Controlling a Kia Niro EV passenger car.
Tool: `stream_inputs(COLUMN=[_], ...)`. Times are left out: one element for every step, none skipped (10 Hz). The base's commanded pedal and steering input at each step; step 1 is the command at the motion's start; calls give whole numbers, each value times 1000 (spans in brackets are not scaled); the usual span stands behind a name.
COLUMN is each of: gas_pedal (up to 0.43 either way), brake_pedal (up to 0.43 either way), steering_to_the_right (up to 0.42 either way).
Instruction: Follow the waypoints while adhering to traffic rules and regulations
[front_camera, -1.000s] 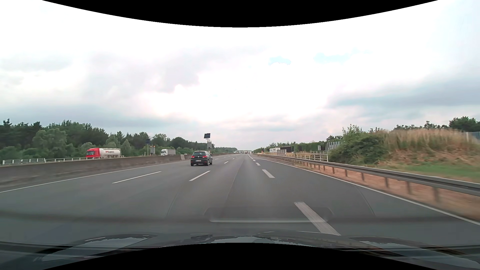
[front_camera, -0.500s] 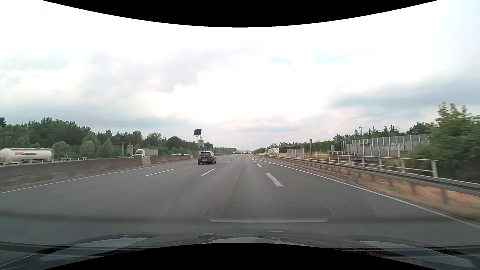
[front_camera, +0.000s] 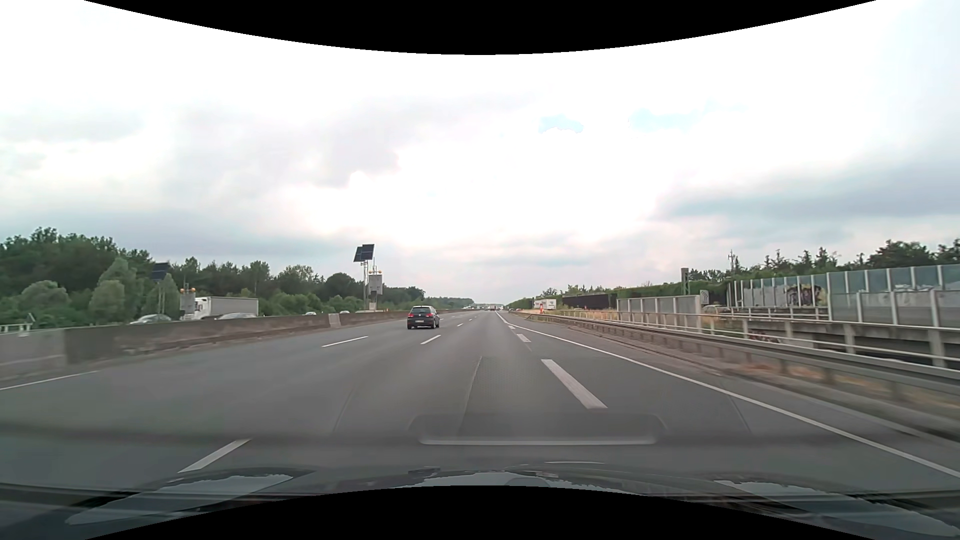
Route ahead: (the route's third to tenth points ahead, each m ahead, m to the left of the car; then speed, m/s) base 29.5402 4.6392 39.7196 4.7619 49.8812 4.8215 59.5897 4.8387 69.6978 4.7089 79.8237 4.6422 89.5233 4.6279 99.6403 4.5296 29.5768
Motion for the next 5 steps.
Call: stream_inputs(gas_pedal=[248,248,248,248,248], brake_pedal=[0,0,0,0,0], steering_to_the_right=[-2,-2,-1,-2,-2])
